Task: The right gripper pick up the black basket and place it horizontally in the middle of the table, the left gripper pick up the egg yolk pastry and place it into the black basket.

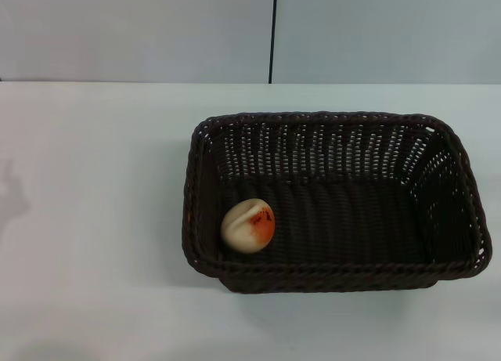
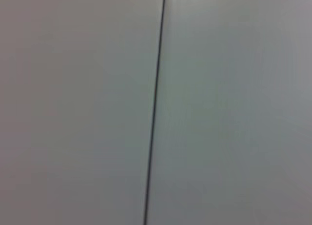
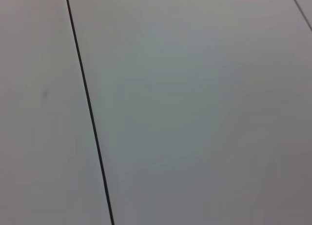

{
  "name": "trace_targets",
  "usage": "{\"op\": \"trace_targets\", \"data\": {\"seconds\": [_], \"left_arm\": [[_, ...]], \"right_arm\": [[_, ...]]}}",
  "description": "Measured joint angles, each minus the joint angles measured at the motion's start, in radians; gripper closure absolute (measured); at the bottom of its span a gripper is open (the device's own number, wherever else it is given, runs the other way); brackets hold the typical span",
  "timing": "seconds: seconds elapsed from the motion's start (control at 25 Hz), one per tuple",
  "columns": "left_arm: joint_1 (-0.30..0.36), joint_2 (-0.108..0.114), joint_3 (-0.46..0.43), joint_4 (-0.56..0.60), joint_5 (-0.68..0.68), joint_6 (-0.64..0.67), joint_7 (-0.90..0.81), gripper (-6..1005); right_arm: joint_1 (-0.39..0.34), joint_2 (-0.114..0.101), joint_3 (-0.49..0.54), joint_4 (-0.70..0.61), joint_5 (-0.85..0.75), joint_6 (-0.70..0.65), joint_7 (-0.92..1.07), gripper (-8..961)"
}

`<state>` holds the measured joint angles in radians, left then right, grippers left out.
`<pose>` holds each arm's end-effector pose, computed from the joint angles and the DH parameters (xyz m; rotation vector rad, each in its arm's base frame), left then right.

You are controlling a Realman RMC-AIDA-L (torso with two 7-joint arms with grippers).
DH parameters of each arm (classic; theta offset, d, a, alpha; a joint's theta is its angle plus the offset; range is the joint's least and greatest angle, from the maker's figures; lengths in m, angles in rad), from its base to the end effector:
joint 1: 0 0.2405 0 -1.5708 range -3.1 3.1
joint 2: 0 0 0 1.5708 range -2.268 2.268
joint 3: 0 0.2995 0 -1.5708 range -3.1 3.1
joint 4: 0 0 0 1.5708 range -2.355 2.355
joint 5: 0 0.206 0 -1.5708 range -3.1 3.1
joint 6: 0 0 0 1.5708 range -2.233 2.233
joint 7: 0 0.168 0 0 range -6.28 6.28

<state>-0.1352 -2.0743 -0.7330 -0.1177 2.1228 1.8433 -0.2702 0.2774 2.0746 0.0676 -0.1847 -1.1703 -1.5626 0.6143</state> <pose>-0.3742 0.2239 0.0374 -1.2586 -0.3022 -0.9919 0.4258 0.2745 0.1020 -1.0759 0.5010 0.9503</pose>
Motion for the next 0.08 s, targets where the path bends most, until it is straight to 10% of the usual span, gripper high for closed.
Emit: {"op": "trace_targets", "data": {"seconds": [0.08], "left_arm": [[0.0, -0.001, -0.013, 0.0, -0.001, -0.003, 0.006, 708]], "right_arm": [[-0.002, 0.0, 0.013, 0.014, 0.0, -0.005, -0.019, 592]]}}
